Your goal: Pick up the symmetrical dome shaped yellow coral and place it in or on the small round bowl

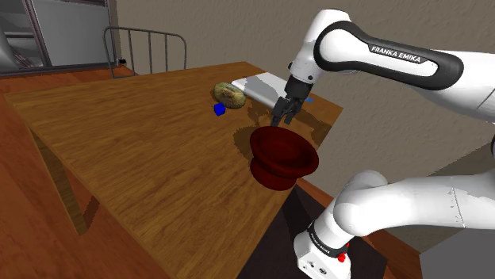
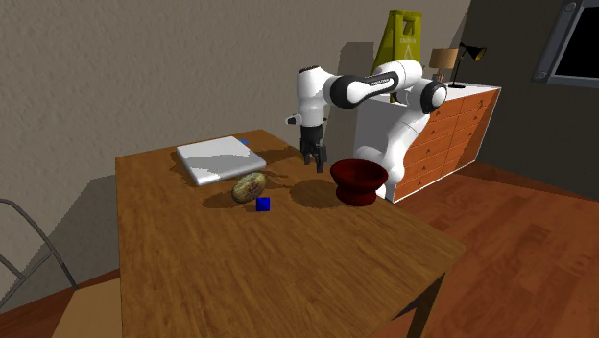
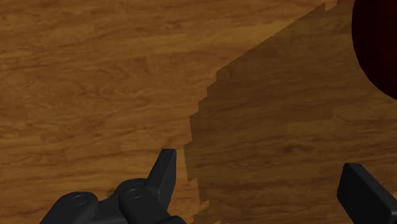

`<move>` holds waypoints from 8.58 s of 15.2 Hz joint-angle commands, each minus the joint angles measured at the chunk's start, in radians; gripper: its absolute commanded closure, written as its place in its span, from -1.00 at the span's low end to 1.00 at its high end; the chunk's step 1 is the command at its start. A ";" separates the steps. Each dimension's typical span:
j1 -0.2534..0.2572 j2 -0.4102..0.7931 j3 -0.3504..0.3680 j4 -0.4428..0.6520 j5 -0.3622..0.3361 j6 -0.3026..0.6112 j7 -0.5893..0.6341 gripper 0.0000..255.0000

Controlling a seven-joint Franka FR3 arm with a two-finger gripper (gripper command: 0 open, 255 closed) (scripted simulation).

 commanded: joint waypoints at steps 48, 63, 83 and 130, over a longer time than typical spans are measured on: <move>0.097 0.768 0.008 0.727 -0.133 0.072 -0.403 1.00; 0.097 0.810 0.008 0.985 -0.132 -0.144 -0.408 1.00; 0.123 0.754 0.025 1.140 -0.135 -0.356 -0.371 1.00; 0.252 -0.091 0.230 0.226 0.019 -0.283 -0.073 1.00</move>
